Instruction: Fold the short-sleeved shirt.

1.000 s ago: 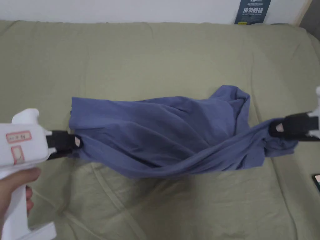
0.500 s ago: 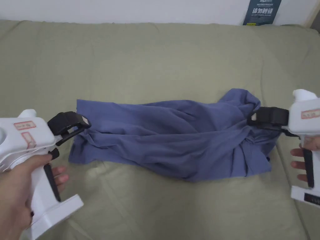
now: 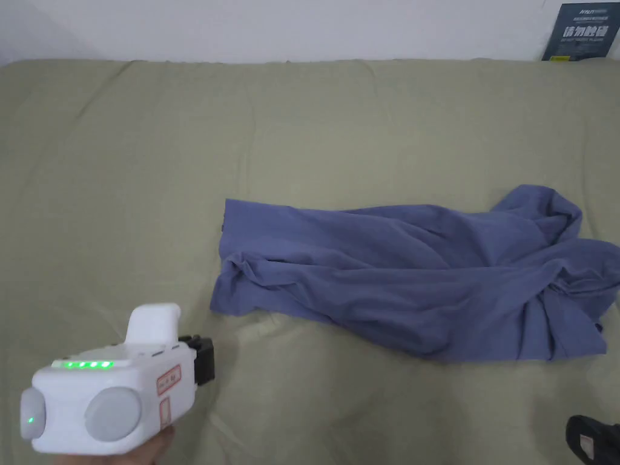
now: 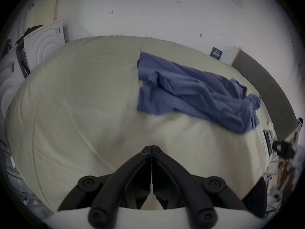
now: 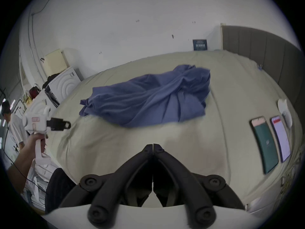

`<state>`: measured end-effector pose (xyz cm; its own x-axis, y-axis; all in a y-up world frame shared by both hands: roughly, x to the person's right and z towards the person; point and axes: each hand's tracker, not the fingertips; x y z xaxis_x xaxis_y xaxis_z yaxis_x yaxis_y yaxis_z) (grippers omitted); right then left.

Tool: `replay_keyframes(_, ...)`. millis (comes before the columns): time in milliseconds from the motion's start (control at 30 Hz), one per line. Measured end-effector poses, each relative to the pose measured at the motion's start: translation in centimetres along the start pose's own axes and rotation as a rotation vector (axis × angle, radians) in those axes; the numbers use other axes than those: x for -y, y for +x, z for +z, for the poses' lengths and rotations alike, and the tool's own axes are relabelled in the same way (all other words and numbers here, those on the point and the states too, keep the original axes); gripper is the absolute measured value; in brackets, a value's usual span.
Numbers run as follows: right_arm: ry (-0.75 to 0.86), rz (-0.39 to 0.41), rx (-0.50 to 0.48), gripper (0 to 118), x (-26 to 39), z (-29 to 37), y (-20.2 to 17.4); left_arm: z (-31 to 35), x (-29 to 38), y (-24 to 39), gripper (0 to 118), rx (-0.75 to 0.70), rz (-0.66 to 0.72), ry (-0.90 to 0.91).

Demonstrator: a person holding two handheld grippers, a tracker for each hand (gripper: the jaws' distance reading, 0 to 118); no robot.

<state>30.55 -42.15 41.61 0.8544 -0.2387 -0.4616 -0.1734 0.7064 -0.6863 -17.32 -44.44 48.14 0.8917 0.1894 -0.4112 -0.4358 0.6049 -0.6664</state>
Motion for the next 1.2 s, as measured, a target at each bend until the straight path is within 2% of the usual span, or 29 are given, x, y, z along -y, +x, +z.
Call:
replay_keyframes(33, -0.002, 0.005, 0.001, 0, 0.1, -0.1, -0.1, -0.7, -1.0, 0.0, 28, -0.005, 0.006, 0.013)
replay_keyframes(67, -0.007, 0.004, -0.001, 0, 0.0, -0.3, -0.1, -1.9, -2.6, -0.4, 75, -0.061, -0.029, 0.012)
replay_keyframes(100, -0.012, -0.01, -0.008, 0, -0.1, -0.5, 0.0, -3.0, -3.3, -0.2, 114, -0.077, -0.021, -0.014)
replay_keyframes(133, -0.014, -0.027, -0.017, 0, 0.2, -0.9, 0.4, -3.2, -3.9, 0.2, 117, -0.052, -0.05, 0.067)
replay_keyframes(333, -0.003, -0.071, 0.004, 0, -0.3, -1.5, 1.7, -7.8, -5.8, 2.8, 116, -0.192, -0.088, -0.028)
replay_keyframes(367, 0.0, -0.074, 0.004, 0, -0.5, -1.5, 1.8, -8.4, -5.7, 3.3, 113, -0.233, -0.103, -0.037)
replay_keyframes(400, 0.002, -0.071, 0.006, 0, -0.5, -1.4, 1.7, -9.3, -6.0, 2.7, 104, -0.25, -0.118, -0.055)
replay_keyframes(433, 0.003, -0.067, 0.009, 0, -0.5, -1.4, 1.5, -9.9, -5.8, 3.1, 89, -0.246, -0.132, -0.092)
replay_keyframes(467, 0.004, -0.064, 0.014, 0, -0.7, -1.5, 1.7, -9.9, -5.5, 3.5, 87, -0.186, -0.12, -0.107)
replay_keyframes(500, 0.002, -0.06, 0.018, 0, -1.0, -1.7, 1.9, -9.3, -5.3, 4.1, 74, -0.261, -0.133, -0.052)
replay_keyframes(533, 0.001, -0.052, 0.027, 0, -1.2, -1.8, 1.9, -8.8, -5.3, 4.3, 53, -0.206, -0.18, -0.052)
replay_keyframes(567, 0.003, -0.047, 0.043, 0, -1.4, -2.0, 2.0, -8.4, -5.2, 4.7, 35, -0.177, -0.162, -0.058)
replay_keyframes(600, 0.003, -0.044, 0.052, 0, -1.9, -2.4, 2.4, -8.1, -5.1, 5.1, 9, -0.183, -0.198, -0.022)
replay_keyframes(633, 0.002, -0.04, 0.06, 0, -2.4, -2.9, 2.7, -7.9, -5.0, 4.9, 9, -0.148, -0.227, -0.016)
replay_keyframes(700, 0.017, 0.004, 0.116, 0, -3.5, -3.8, 3.1, -7.4, -5.5, 4.6, 9, -0.076, -0.144, -0.015)
replay_keyframes(733, 0.022, 0.025, 0.137, 4, -4.2, -4.4, 3.5, -6.8, -5.8, 4.3, 9, -0.062, -0.122, 0.005)
replay_keyframes(767, 0.039, 0.029, 0.137, 10, -4.7, -5.0, 3.9, -6.2, -5.9, 3.8, 9, -0.05, -0.102, 0.024)
replay_keyframes(833, 0.051, 0.029, 0.144, 28, -5.8, -6.5, 4.8, -5.1, -6.5, 3.1, 9, -0.026, -0.067, 0.026)
replay_keyframes(900, -0.017, 0.005, 0.133, 109, -7.1, -8.8, 5.8, -4.5, -7.0, 2.4, 9, 0.019, -0.015, 0.032)
replay_keyframes(933, 0.057, 0.018, 0.134, 118, -7.6, -9.0, 6.0, -4.0, -6.6, 3.3, 9, 0.014, -0.025, 0.017)
replay_keyframes(1033, -0.013, -0.021, 0.213, 118, -8.0, -11.1, 6.4, -4.2, -6.5, 3.5, 9, 0.016, -0.037, 0.001)
replay_keyframes(1100, -0.093, -0.055, 0.222, 117, -8.6, -13.1, 8.0, -5.1, -6.3, 3.2, 8, 0.013, -0.036, -0.005)
replay_keyframes(1133, -0.123, -0.078, 0.215, 102, -8.6, -13.7, 8.1, -5.3, -6.3, 3.3, 8, 0.024, -0.028, -0.014)
replay_keyframes(1167, -0.103, -0.082, 0.214, 58, -8.5, -13.9, 8.0, -6.0, -6.2, 2.5, 8, 0.018, -0.014, -0.01)
replay_keyframes(1200, -0.103, -0.065, 0.22, 6, -8.2, -14.1, 7.7, -6.3, -6.1, 2.0, 8, 0.02, -0.007, -0.011)
